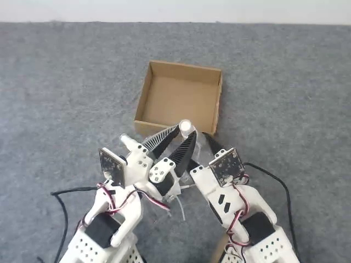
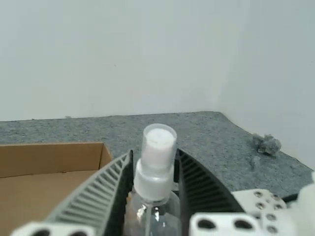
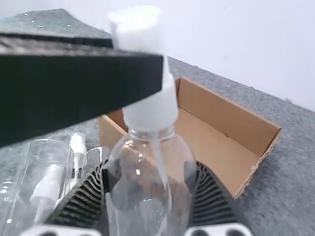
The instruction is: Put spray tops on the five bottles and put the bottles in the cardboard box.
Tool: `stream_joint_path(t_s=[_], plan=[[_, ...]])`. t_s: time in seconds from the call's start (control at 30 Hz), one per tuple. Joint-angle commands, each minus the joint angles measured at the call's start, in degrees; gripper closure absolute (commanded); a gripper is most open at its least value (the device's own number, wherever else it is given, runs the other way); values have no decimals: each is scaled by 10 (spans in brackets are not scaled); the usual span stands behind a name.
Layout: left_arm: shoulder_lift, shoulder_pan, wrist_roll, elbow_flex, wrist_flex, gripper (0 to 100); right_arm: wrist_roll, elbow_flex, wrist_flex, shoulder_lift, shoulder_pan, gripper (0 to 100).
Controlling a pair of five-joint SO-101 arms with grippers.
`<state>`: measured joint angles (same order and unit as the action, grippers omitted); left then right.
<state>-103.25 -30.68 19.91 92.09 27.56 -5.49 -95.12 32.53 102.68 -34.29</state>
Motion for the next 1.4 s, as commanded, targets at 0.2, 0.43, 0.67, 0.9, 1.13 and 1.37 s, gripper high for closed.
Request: stream_joint_path(t_s=[0.2, 0.43, 0.67, 0.9, 1.13, 1.37], plan=[[-10, 18, 22, -26, -18, 870, -7, -11, -13, 14, -23, 992], [-8, -17, 19, -24, 3, 874, -8, -11, -13, 14, -23, 992], [-9, -18, 19, -28, 12, 874, -8, -11, -12, 14, -22, 992], [-9, 25, 23, -26, -28, 874, -10, -8, 7, 14, -24, 992], [-9, -18, 18, -27, -30, 874, -10, -6, 4, 14, -22, 992], [-10, -18, -10, -33, -31, 874, -9, -11, 4, 14, -22, 992]])
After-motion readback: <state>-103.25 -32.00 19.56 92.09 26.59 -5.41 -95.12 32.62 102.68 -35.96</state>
